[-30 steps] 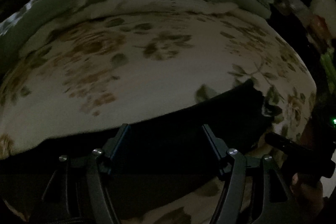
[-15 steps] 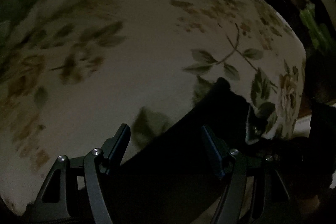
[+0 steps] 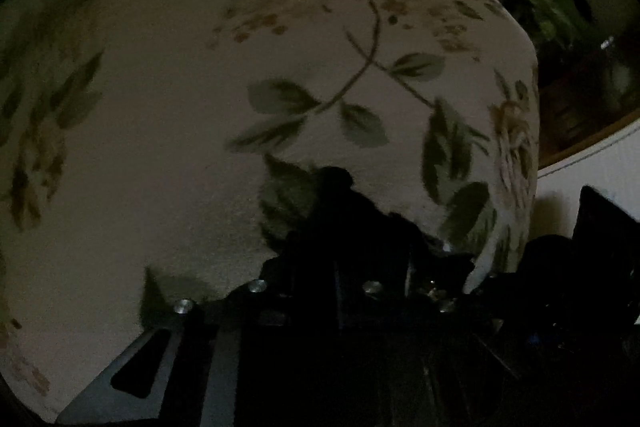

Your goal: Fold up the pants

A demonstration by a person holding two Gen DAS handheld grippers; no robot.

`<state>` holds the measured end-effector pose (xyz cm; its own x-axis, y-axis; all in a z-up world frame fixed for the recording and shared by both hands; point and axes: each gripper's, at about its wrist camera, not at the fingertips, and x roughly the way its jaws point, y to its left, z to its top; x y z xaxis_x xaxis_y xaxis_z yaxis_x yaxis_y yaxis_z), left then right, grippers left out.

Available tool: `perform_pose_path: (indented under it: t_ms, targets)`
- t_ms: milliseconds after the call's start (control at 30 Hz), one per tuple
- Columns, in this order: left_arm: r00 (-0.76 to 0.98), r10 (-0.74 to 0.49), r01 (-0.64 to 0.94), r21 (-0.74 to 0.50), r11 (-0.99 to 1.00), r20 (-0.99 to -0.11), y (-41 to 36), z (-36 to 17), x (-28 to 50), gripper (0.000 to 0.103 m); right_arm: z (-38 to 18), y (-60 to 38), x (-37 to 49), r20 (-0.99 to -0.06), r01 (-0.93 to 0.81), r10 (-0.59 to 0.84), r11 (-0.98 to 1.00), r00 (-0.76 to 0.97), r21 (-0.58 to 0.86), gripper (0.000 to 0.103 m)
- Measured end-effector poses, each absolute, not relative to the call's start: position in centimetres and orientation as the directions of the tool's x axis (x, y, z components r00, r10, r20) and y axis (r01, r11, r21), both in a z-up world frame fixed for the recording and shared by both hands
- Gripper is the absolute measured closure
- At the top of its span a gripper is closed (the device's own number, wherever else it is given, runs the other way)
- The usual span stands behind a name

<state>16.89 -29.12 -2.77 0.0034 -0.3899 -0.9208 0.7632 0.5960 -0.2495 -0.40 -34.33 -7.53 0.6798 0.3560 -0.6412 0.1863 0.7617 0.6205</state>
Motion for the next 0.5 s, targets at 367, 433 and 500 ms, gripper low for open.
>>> perform_pose_path:
  t_ms: [367,433,500]
  targets:
    - [0.107,-0.576,0.708,-0.344,0.616,-0.811,-22.7,3.8,15.1,0.094,-3.6,-32.3,-1.5,-0.51,0.017,0.42,0.76,0.75,0.65,0.09]
    - [0.131,-0.599,0.696,-0.357,0.623,-0.79,-20.6,5.1,14.8,0.094,-2.5,-31.1,-1.6,-0.481,-0.038,0.459,0.752,0.747,0.658,0.09]
    - [0.159,-0.624,0.675,-0.377,0.634,-0.765,-18.2,6.2,14.5,0.094,-1.4,-29.5,-1.5,-0.456,-0.101,0.504,0.745,0.734,0.66,0.09]
